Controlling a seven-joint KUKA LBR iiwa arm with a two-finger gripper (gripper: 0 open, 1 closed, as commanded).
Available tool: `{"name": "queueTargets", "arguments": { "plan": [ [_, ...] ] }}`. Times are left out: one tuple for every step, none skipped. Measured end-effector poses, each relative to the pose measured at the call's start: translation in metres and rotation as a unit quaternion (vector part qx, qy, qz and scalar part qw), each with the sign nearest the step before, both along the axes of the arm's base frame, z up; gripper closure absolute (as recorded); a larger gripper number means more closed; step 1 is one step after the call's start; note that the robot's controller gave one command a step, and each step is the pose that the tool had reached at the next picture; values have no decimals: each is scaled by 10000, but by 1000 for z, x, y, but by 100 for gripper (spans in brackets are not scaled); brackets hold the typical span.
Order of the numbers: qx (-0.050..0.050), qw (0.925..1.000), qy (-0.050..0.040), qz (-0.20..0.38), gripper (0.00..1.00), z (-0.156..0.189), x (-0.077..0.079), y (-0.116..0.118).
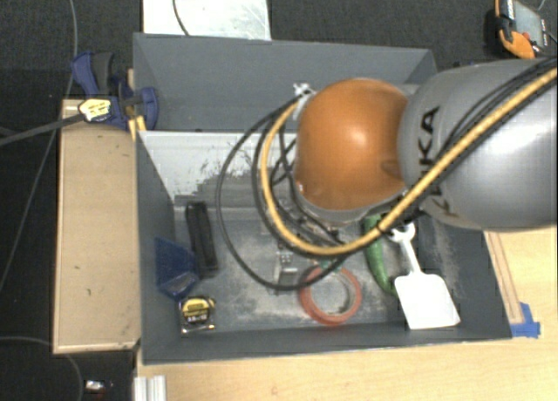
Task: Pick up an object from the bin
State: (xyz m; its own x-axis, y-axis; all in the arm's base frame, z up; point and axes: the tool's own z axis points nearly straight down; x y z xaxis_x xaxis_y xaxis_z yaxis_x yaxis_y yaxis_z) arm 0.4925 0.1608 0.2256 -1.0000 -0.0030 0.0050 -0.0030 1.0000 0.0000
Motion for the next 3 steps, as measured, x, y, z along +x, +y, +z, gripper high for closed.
{"name": "queueTargets", "arguments": {
  "plan": [
    [5,10000,-35,-25,0,3,2,-1],
    [7,9946,-56,1040,0,-93,27,-71],
    [26,9969,-78,787,0,-155,26,-117]
  ]
}}
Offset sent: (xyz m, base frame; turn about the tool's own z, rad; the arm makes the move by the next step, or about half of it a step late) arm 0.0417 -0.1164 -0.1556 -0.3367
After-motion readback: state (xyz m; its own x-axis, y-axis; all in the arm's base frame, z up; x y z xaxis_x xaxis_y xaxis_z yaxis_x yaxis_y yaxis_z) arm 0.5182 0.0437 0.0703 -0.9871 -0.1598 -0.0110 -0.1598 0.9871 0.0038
